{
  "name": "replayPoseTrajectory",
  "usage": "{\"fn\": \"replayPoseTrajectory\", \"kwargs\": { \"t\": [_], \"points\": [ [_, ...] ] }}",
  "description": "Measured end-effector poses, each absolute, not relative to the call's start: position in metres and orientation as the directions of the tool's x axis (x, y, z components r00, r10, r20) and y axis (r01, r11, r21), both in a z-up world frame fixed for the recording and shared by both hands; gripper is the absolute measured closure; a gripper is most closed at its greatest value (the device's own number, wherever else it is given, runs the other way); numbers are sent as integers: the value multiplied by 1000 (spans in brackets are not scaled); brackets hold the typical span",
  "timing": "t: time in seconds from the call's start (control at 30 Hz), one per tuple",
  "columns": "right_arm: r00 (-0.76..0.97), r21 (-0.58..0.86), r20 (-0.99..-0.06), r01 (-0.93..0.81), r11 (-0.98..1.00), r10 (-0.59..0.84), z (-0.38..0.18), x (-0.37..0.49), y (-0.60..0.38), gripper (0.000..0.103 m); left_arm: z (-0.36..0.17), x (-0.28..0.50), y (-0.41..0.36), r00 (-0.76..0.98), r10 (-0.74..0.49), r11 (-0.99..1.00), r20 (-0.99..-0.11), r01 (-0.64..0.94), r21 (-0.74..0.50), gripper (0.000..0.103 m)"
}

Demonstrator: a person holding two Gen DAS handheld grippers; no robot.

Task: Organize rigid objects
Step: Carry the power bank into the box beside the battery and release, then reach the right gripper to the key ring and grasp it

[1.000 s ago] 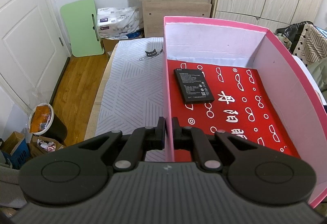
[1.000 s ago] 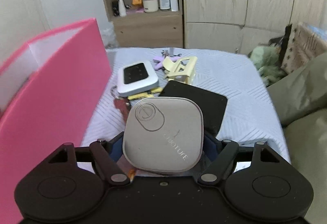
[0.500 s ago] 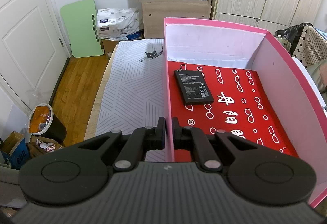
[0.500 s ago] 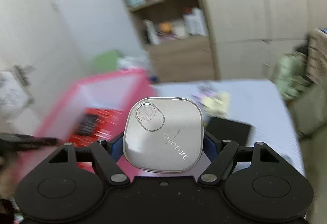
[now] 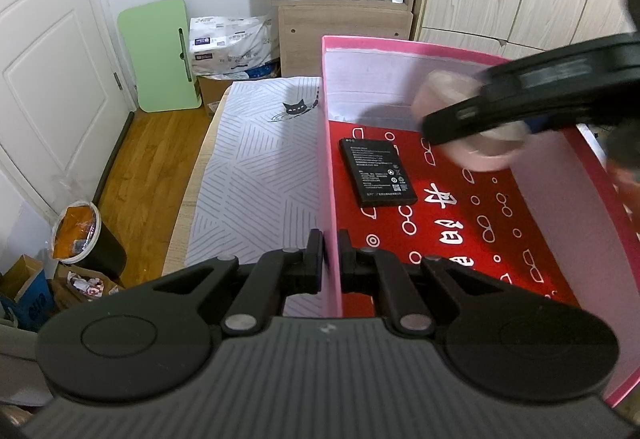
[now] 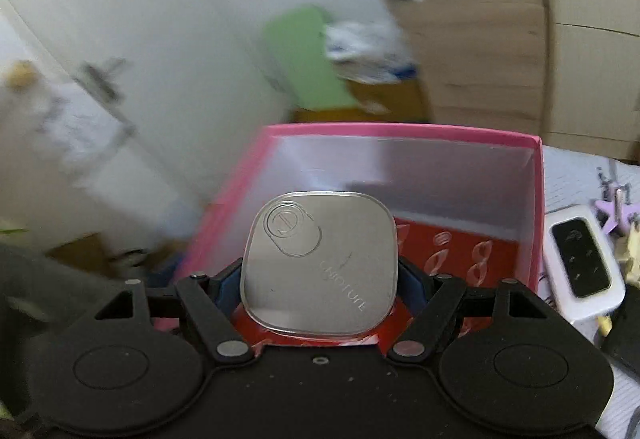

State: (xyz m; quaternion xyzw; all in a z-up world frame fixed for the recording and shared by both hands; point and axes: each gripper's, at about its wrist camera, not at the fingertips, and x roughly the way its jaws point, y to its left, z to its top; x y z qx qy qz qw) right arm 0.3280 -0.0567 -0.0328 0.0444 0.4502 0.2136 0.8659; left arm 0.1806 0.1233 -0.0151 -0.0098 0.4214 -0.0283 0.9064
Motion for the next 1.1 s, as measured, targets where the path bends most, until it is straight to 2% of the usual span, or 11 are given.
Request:
{"fn": "replayPoseTrajectory", "kwargs": {
  "t": [0.17,0.33,0.43,0.6,0.67,0.8,0.97,1.1],
  "points": [
    [436,207,-842,-281,937,317,-53,354,-40,23,-16,181,122,643,-61,998,-763,42,-45,97],
    [461,162,-849,-239,957,259,-55,359,-42,21,-16,180,123,644,-68,998,-762,40,-55,96],
    [440,178,-858,-228,957,265,-55,357,-44,21,-16,180,123,644,-71,997,-761,40,-59,96],
    [399,286,-851,-191,939,341,-57,355,-54,21,-16,181,124,645,-75,997,-761,37,-67,96],
    [408,275,-849,-205,940,337,-57,354,-51,22,-16,182,124,645,-75,997,-761,37,-67,96],
    [486,177,-816,-307,935,314,-37,330,-46,23,-16,182,125,645,-72,997,-761,40,-61,96],
    [522,270,-713,-412,870,468,15,275,-75,23,-16,182,125,646,-73,997,-760,40,-62,96],
    [540,288,-659,-461,839,523,40,230,-110,22,-16,182,124,645,-70,998,-761,39,-58,96]
  ]
}}
